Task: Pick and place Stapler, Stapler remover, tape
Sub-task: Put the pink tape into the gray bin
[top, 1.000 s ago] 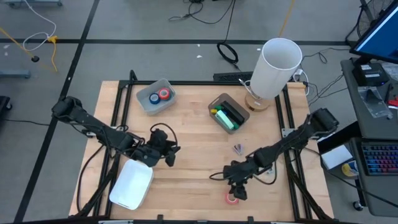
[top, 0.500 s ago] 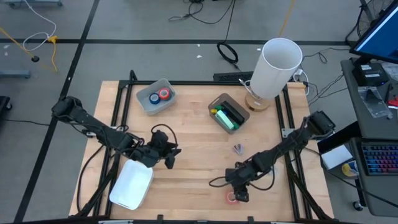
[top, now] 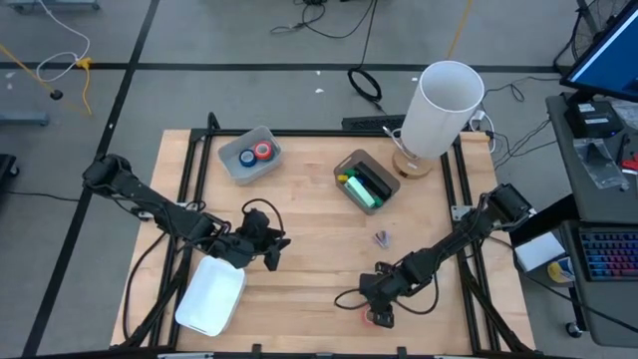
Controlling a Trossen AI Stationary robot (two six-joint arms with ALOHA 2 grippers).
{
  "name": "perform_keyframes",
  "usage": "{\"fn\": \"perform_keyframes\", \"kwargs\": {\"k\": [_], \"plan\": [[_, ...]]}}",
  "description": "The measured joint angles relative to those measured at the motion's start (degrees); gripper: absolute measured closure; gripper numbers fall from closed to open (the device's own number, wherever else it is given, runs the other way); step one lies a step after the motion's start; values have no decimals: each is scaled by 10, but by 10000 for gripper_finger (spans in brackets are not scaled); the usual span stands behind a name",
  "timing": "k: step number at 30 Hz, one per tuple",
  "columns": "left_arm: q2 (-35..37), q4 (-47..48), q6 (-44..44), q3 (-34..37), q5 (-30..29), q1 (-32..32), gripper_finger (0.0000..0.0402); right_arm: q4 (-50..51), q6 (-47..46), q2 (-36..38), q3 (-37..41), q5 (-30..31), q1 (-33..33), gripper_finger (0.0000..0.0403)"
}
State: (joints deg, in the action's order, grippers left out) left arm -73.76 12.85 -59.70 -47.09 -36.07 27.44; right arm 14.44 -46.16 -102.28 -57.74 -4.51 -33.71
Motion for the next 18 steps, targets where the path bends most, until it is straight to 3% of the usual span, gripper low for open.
{"fn": "perform_keyframes", "kwargs": {"k": [7,15,18], "plan": [[0,-13,0,0,1,0,238,29,-73,-24,0,-11,-1,217],[0,-61,14,0,39,3,238,29,-58,9,3,47,3,357],[0,-94,32,0,65,4,238,21,-16,38,6,82,14,372]]}}
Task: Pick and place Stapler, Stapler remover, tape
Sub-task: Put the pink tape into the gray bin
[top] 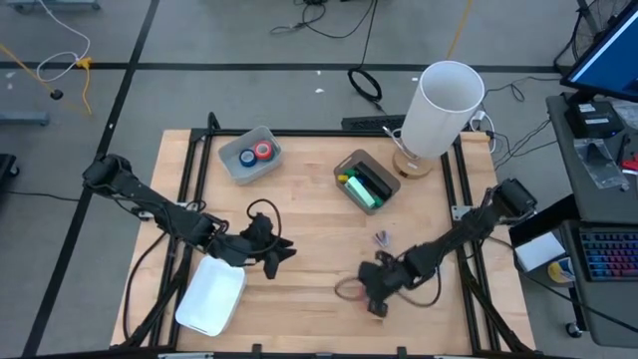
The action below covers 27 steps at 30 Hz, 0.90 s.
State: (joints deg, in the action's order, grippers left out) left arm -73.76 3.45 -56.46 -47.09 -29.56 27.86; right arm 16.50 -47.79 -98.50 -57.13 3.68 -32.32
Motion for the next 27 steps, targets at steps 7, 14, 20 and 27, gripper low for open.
{"fn": "perform_keyframes", "kwargs": {"k": [7,14,20,27], "plan": [[0,-114,79,0,12,0,238,-113,50,100,-3,101,65,367],[0,-215,173,0,12,-14,238,-261,133,173,-4,150,150,370],[0,-247,205,0,24,-46,238,-327,143,182,-4,127,211,370],[0,-261,215,0,75,-89,238,-332,131,178,-4,91,238,370]]}}
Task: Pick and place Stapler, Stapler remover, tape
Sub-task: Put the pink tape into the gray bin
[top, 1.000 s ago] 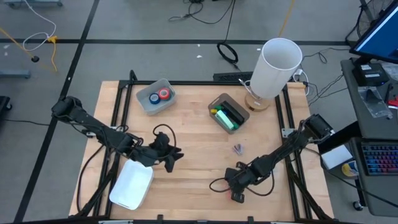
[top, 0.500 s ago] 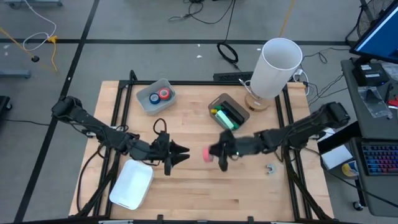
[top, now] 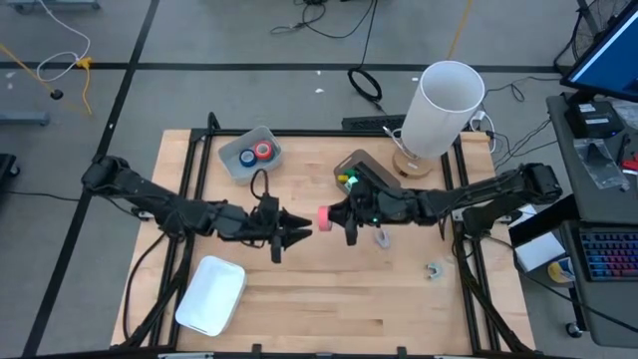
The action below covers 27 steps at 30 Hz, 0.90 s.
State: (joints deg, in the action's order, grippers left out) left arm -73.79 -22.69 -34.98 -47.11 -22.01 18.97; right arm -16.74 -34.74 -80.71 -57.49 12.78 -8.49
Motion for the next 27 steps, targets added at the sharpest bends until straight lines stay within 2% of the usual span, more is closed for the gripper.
{"fn": "perform_keyframes", "kwargs": {"k": [3,9,16,21,27], "plan": [[0,-2,0,0,4,-14,238,-10,-10,1,0,-22,4,370],[0,-4,-2,0,57,-34,238,-19,-17,1,0,-25,11,370],[0,-21,2,0,57,-37,238,-46,-23,-9,0,-26,24,370],[-3,-20,2,0,57,-49,238,-104,-46,-35,-1,-57,33,370],[-3,-19,2,0,67,-61,238,-110,-54,-55,-1,-56,33,370]]}}
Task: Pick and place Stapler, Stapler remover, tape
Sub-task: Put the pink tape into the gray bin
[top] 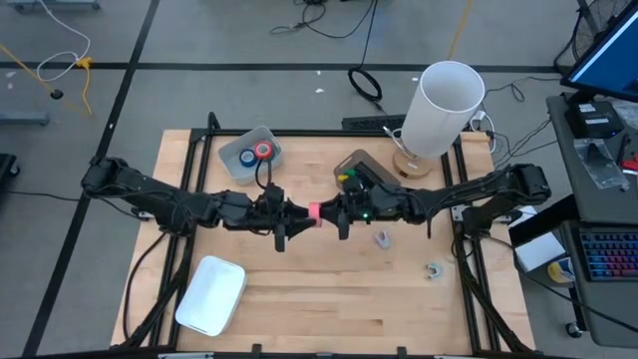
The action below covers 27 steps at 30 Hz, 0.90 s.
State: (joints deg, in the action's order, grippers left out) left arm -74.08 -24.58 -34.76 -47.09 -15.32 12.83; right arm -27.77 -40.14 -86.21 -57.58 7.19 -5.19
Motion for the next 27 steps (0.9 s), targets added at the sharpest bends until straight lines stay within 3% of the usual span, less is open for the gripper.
{"fn": "perform_keyframes", "kwargs": {"k": [4,7,9,14,20,27], "plan": [[0,0,-1,0,17,-10,257,-8,3,0,0,3,3,370],[0,3,1,0,36,-17,314,-11,7,0,0,2,9,364],[0,1,13,0,49,-22,363,-13,10,0,0,-1,13,344],[7,36,19,0,58,-30,368,-6,51,0,0,-35,19,275],[46,176,15,0,49,-50,368,50,68,0,0,-73,20,210],[138,448,-23,0,-83,-108,368,113,75,1,1,-73,20,168]]}}
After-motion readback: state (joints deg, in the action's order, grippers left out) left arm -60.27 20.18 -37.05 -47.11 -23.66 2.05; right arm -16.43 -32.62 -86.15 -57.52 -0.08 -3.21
